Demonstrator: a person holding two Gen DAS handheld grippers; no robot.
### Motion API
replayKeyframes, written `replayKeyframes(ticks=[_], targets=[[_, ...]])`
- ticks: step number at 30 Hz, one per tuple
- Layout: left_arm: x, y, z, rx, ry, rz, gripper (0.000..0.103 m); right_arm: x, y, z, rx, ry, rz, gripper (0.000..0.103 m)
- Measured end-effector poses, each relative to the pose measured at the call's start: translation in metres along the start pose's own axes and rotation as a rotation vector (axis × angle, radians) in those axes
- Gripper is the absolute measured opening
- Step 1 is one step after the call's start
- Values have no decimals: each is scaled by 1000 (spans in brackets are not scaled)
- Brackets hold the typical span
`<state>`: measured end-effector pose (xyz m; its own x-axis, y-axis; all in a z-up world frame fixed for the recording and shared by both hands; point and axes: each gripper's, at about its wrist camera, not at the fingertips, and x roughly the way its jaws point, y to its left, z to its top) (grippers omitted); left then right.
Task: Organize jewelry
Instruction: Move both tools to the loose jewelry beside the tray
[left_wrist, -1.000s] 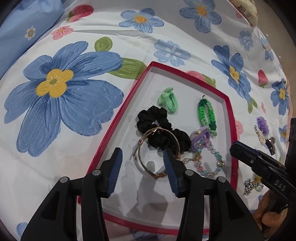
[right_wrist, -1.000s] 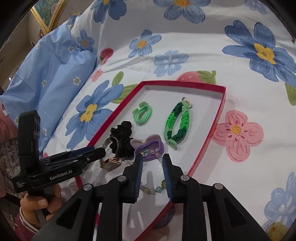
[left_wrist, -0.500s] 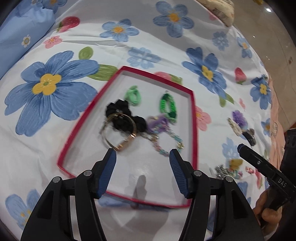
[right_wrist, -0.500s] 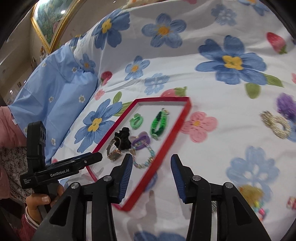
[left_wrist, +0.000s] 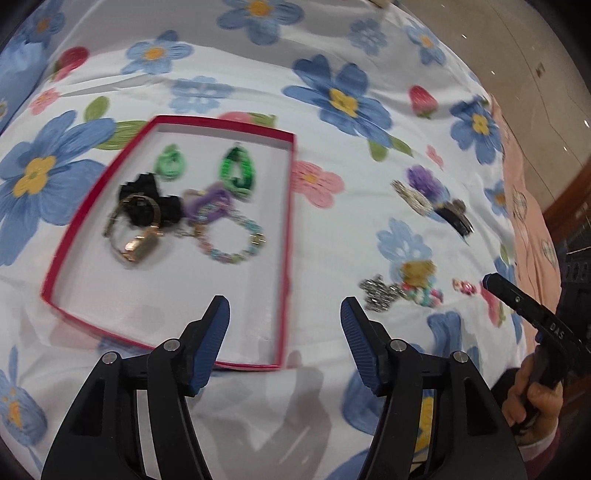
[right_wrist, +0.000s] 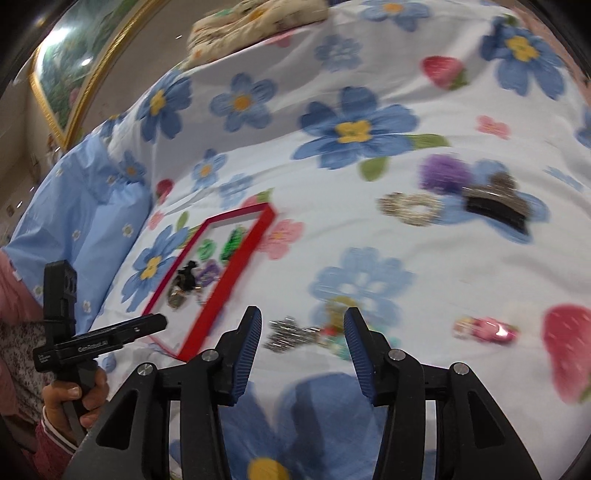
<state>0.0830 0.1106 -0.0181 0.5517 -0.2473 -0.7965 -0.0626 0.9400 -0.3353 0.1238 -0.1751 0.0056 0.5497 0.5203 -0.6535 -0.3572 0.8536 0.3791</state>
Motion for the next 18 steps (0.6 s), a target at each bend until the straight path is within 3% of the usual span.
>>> replayKeyframes(ticks=[8, 16, 18], targets=[[13, -42, -2, 92, 34, -41, 67, -30, -48, -16, 67, -20, -67, 49], [28, -80, 1, 186, 74, -85, 69, -42, -71, -19, 43, -17, -97, 52], [32, -86, 2, 199, 80, -90, 69, -42, -75, -18, 31, -4, -103, 58]])
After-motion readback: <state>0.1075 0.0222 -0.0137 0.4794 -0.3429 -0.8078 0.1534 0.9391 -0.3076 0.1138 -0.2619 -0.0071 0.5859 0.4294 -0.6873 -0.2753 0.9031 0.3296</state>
